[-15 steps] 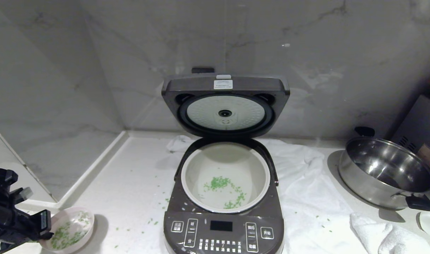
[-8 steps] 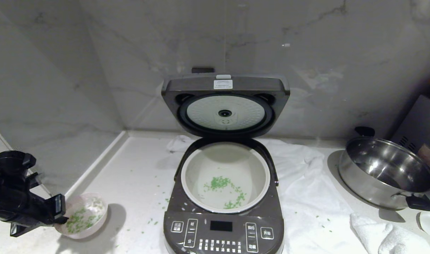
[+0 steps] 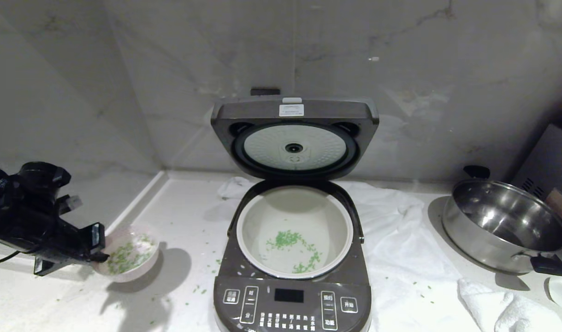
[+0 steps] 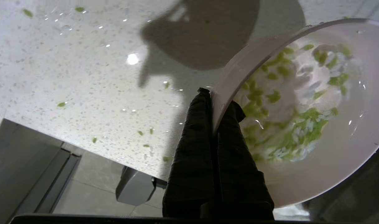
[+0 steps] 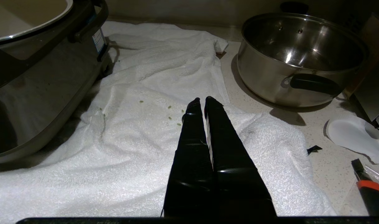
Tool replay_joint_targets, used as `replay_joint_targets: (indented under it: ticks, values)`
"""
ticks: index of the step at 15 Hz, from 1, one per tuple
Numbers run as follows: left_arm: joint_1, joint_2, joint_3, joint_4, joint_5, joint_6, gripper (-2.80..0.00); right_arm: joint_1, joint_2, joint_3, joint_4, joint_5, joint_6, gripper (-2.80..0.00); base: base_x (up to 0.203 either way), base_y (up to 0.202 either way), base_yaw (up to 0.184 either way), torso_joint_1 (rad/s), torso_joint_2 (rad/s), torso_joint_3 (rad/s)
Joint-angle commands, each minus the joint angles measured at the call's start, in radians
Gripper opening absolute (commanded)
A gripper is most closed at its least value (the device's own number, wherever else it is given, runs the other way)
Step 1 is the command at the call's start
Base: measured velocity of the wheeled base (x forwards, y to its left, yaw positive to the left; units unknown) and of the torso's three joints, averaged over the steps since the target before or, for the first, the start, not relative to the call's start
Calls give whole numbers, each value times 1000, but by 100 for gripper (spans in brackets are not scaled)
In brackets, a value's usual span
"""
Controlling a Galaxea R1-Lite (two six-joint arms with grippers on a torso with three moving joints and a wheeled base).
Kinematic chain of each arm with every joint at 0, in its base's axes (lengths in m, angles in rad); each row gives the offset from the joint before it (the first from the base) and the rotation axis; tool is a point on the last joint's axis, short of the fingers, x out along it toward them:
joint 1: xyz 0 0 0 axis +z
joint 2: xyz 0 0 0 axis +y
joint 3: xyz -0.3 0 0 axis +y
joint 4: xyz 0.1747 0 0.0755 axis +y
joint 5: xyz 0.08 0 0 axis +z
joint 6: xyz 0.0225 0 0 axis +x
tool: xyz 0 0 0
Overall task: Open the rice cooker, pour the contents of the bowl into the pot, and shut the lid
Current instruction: Pour the water from the bowl into the rice cooker
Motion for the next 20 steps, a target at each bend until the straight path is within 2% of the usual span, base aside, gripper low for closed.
replay_joint_targets:
  ticks: [1,8,16,20]
  values:
    - [-31,-10,-72,45,-17,-15,-280,0,1,0,0,2,-1,-280,0,0,0,0,0,0]
    - [-98,4,-299,207,-28,-50,-280,0,1,0,0,0,-1,-280,0,0,0,0,0,0]
    - [-260,98,-605,382,-28,-137,-280,0,1,0,0,0,-1,-280,0,0,0,0,0,0]
    - [-348,128,-661,417,-28,-160,-280,0,1,0,0,2,-1,-280,0,0,0,0,0,0]
